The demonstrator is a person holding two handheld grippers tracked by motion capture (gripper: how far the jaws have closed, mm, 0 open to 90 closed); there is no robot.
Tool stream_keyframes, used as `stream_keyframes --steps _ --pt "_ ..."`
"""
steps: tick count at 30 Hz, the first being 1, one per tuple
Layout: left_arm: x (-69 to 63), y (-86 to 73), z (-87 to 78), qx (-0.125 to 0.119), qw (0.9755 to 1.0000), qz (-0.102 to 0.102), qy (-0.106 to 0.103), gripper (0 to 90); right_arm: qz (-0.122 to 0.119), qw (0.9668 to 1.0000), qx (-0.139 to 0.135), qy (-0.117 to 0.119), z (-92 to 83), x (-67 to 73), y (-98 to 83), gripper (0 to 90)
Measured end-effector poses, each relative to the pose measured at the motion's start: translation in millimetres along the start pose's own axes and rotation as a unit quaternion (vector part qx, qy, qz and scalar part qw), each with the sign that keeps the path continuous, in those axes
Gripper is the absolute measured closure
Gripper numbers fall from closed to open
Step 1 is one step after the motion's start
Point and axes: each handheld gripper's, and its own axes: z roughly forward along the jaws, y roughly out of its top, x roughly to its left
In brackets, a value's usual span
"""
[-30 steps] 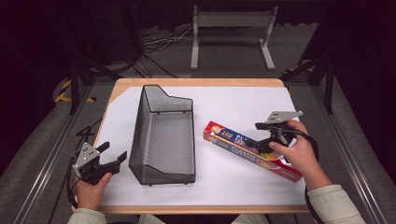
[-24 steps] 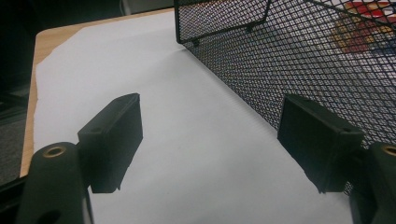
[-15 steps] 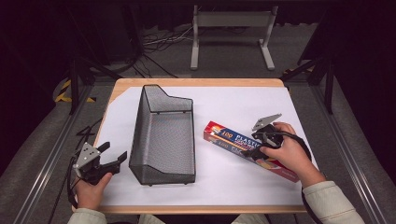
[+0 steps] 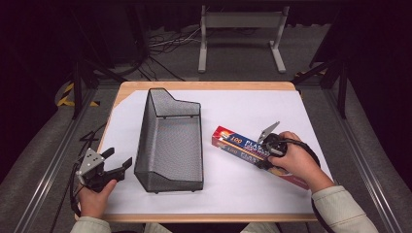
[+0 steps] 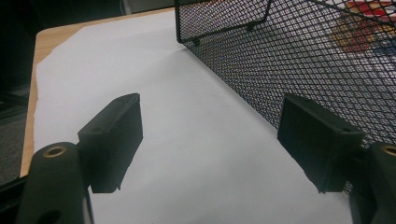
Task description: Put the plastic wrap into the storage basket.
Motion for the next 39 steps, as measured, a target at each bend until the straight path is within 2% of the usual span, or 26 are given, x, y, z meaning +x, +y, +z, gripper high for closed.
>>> stream_keyframes --steps 4,10,11,29,39 --pt "-0.4 -0.3 0.3 0.001 1.0 -0.001 -0.001 22.9 -0.006 1.0 0.0 -0.006 -0.9 2.1 0.6 39.7" --pt "0.1 -0.5 0.6 0.001 1.0 -0.002 0.0 22.9 0.006 0.9996 -0.023 -0.012 -8.9 -0.8 -0.5 39.9" --pt "0.1 -0.5 0.5 0.001 1.0 -0.002 0.0 22.9 0.013 0.9995 -0.028 -0.011 -11.6 -0.8 -0.1 39.9" --pt "0.5 0.2 -0.6 -0.001 1.0 -0.002 0.003 23.0 0.02 0.9959 -0.085 -0.022 -54.0 6.6 18.3 39.8" --pt "0.6 0.3 -1.0 -0.003 1.0 -0.002 0.003 22.9 0.017 0.9939 -0.103 -0.034 -76.5 5.3 25.8 39.9"
